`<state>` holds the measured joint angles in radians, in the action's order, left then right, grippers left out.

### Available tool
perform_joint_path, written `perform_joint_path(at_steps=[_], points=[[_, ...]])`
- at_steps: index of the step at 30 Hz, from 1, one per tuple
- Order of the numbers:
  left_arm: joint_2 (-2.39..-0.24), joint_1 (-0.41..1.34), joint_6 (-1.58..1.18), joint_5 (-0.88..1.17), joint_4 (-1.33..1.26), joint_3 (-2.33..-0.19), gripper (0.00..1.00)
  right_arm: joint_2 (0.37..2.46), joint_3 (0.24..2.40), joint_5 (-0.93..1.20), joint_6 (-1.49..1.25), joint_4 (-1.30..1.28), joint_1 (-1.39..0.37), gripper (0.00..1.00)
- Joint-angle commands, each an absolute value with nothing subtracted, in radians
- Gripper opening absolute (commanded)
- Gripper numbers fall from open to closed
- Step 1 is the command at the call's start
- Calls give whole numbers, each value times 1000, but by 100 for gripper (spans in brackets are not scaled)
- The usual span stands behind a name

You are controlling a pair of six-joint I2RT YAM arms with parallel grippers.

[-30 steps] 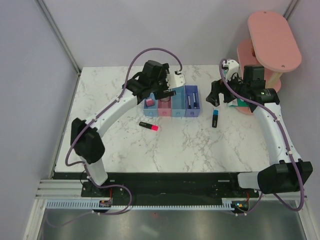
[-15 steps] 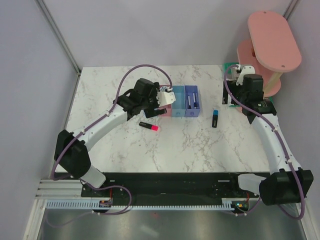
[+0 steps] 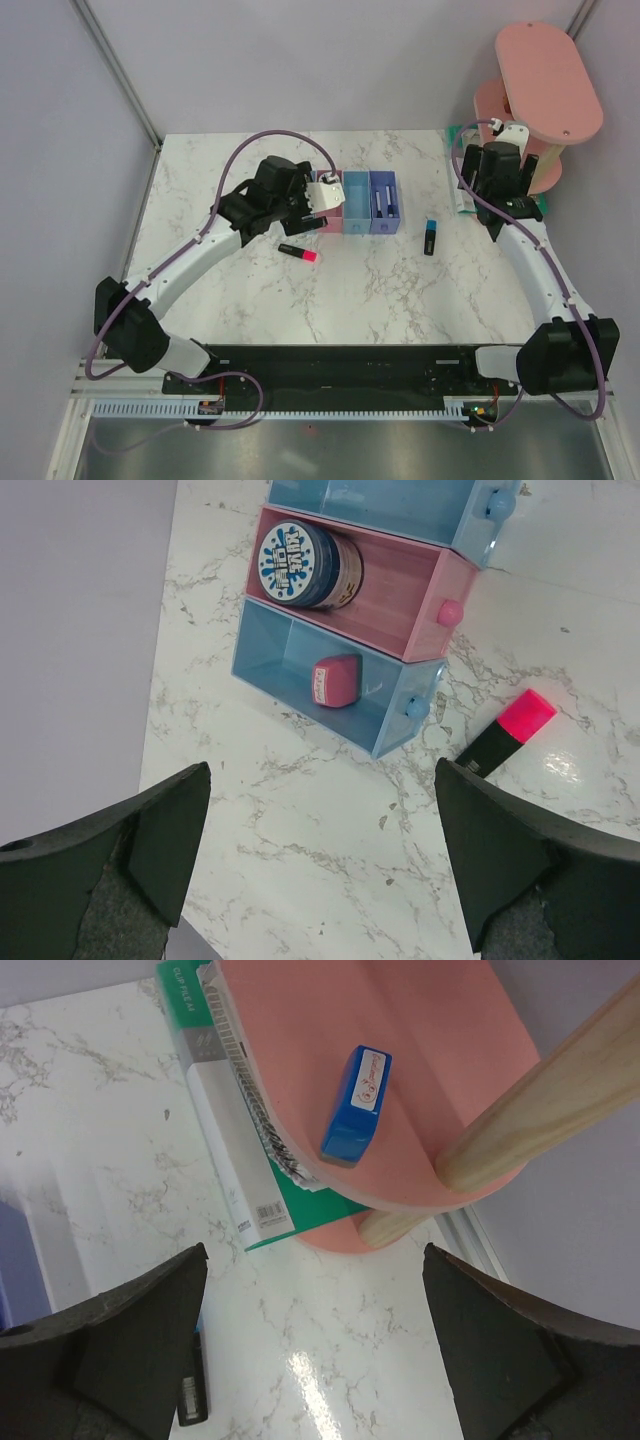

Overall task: Sort the stationery into containers
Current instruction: Pick up the stationery from the corner of the board.

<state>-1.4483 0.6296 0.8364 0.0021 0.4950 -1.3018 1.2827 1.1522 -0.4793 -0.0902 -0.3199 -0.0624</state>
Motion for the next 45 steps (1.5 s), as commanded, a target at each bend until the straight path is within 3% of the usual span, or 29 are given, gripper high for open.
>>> perform_joint_path(at_steps=[1,20,45], points=[[-1408,629,865,5,515,-1299,100,1328,1178,-613,-87,-232,-63,96],[-1382,632,877,14,548,-1301,100,1488,1233,-687,-84,-81,-63,96],[-1365,632,884,26,592,-1272,100,1600,1246,-744,-120,57,-57,77]])
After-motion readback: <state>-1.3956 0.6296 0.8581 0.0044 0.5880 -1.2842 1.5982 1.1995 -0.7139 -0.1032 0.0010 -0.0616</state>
